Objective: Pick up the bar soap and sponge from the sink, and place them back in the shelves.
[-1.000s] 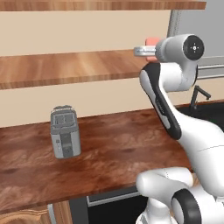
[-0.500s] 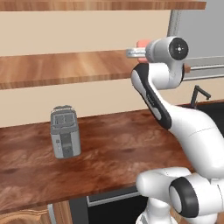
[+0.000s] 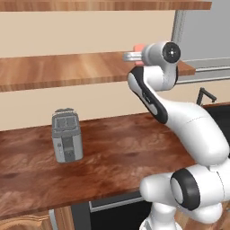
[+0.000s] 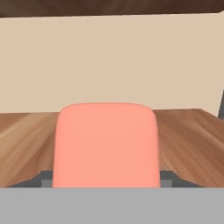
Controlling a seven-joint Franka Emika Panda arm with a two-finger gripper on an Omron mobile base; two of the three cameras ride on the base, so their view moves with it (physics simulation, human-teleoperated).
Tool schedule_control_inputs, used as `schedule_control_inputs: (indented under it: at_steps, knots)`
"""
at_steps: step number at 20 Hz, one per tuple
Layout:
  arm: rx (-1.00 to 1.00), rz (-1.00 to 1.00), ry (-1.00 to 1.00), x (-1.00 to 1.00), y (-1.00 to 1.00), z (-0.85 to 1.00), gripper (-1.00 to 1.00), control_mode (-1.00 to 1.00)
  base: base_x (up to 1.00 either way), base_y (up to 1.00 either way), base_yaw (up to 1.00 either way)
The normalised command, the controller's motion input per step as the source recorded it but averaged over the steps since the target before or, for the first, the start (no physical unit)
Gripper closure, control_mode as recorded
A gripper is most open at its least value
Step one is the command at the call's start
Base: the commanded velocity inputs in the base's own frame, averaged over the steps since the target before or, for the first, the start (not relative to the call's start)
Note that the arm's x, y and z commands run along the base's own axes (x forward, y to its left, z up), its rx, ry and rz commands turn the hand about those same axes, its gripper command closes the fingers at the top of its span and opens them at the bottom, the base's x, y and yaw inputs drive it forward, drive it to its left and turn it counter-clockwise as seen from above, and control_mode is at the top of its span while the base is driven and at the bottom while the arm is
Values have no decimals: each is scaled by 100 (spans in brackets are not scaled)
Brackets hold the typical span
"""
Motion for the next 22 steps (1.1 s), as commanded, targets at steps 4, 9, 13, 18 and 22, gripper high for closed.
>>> schedule_control_inputs:
  at_steps: [4,9,13,18,22]
  knots:
    - [0,1,10,34,7,0,100,-100,0,0,0]
    - [0,1,12,30,9,-6,100,-100,0,0,0]
    - [0,1,4,28,7,-13,100,-100,0,0,0]
    - [-2,1,0,24,5,-27,100,-100,0,0,0]
    - [-1,0,0,21,1,-25,100,-100,0,0,0]
